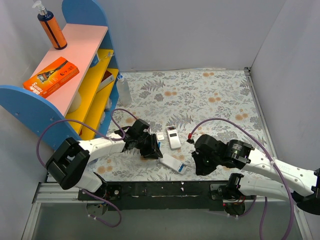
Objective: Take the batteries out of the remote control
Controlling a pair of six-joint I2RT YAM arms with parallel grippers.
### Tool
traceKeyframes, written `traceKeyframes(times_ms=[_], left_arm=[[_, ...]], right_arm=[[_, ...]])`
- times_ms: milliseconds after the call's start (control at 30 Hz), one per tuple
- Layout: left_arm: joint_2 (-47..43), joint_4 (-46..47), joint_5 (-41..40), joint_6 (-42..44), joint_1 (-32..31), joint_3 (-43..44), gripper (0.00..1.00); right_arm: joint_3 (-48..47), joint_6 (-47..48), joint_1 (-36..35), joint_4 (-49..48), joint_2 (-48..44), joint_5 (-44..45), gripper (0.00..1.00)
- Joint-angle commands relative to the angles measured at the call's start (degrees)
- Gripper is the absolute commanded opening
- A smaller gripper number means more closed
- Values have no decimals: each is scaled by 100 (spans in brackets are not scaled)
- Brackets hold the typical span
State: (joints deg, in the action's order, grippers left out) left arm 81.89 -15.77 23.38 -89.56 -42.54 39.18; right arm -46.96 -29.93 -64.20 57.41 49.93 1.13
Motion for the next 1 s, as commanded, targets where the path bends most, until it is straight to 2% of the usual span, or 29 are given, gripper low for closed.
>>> traceKeyframes(times_ms=[0,300,467,633,833,967], left_arm=[[20,83,27,114,18,160,32],[108,144,-43,88,18,160,32],[222,144,-132,114,18,230,33],[354,127,-131,158,9,275,32],[205,39,-263,141,18,275,32],[126,-75,-404,149,18,310,32]], right_arm=[[11,-4,4,156,113,-51,1],[178,93,4,-10,183,-69,1],[319,224,4,-265,175,-507,1],[258,277,4,-292,210,-569,1],[152,339,4,-458,254,-903,1],[3,357,4,-336,307,-676,1]])
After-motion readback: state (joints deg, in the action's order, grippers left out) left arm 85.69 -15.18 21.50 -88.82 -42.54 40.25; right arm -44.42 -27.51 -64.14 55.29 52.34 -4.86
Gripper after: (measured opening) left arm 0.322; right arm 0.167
